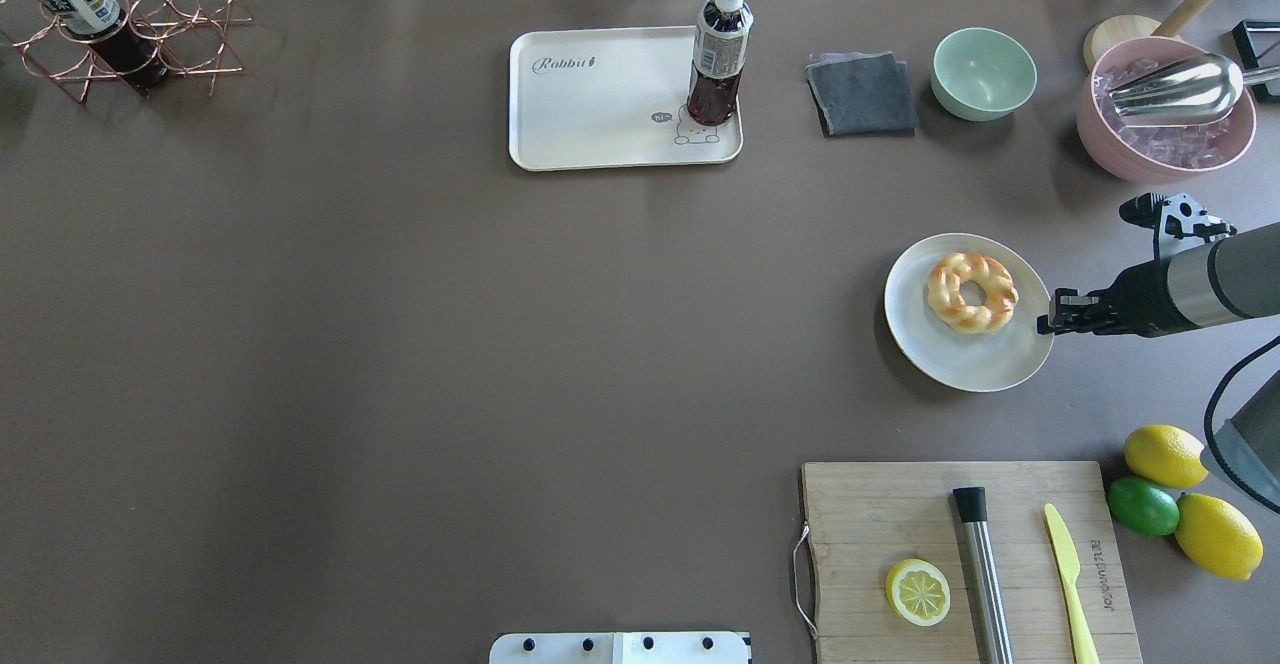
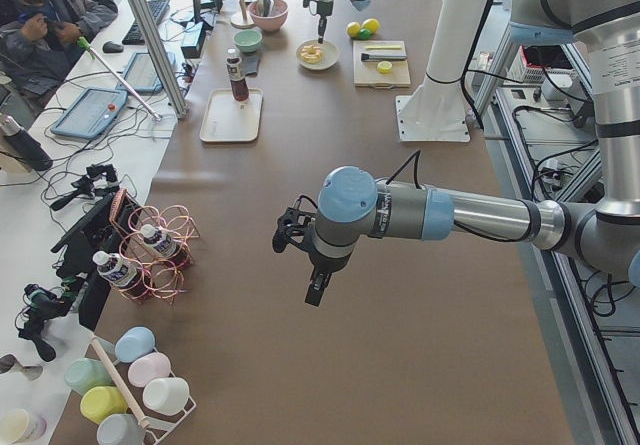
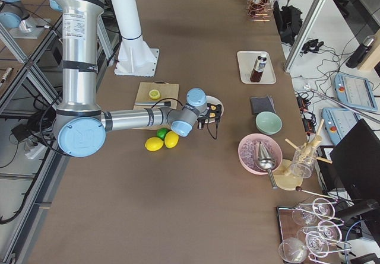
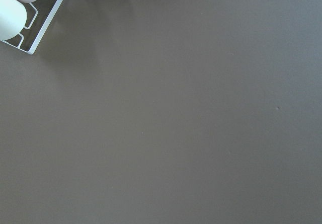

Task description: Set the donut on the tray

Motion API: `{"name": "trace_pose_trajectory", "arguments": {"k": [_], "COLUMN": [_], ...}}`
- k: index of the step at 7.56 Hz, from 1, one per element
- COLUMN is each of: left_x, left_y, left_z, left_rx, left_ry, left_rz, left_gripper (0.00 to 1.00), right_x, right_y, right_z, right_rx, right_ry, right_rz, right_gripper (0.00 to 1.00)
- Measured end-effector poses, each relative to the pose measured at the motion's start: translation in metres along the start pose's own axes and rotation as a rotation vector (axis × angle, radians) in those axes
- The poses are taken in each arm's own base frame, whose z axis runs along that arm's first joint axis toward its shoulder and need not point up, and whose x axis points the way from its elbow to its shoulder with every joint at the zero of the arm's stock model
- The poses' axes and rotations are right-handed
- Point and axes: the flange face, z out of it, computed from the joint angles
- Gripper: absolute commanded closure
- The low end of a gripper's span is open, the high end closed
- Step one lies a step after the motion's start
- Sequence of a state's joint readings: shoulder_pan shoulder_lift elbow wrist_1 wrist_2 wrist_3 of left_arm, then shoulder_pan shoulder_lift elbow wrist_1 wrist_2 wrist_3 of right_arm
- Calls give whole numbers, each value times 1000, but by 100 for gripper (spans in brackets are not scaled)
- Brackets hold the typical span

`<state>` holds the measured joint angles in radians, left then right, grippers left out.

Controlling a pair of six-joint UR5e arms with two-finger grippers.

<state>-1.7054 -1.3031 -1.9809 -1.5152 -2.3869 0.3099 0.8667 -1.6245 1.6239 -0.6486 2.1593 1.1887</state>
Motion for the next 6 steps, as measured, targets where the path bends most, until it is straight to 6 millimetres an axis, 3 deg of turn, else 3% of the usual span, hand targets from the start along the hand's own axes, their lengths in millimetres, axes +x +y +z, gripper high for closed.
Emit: {"name": "trace_pose_trajectory", "arguments": {"k": [1, 2, 3, 5, 6], "left_x": [2, 17, 46, 145, 196], "left_y": [-4, -26, -59, -142, -172], "left_z": [1, 5, 13, 29, 37], "left_rx": [-1, -8, -14, -44, -58], "left_ry": [3, 19, 76, 207, 247], "left_rz": [-38, -83, -119, -139, -131], "left_gripper": [3, 3, 3, 3, 3], "right_x": [-15, -40, -68, -121, -150], "right_y": [-1, -4, -5, 11, 11], "right_z": [-5, -10, -21, -37, -37], "right_rx": [-7, -23, -31, -59, -72], "right_ry": [-21, -46, -74, -105, -100], "right_rz": [-9, -13, 15, 73, 87], "right_gripper": [100, 100, 100, 100, 100]}}
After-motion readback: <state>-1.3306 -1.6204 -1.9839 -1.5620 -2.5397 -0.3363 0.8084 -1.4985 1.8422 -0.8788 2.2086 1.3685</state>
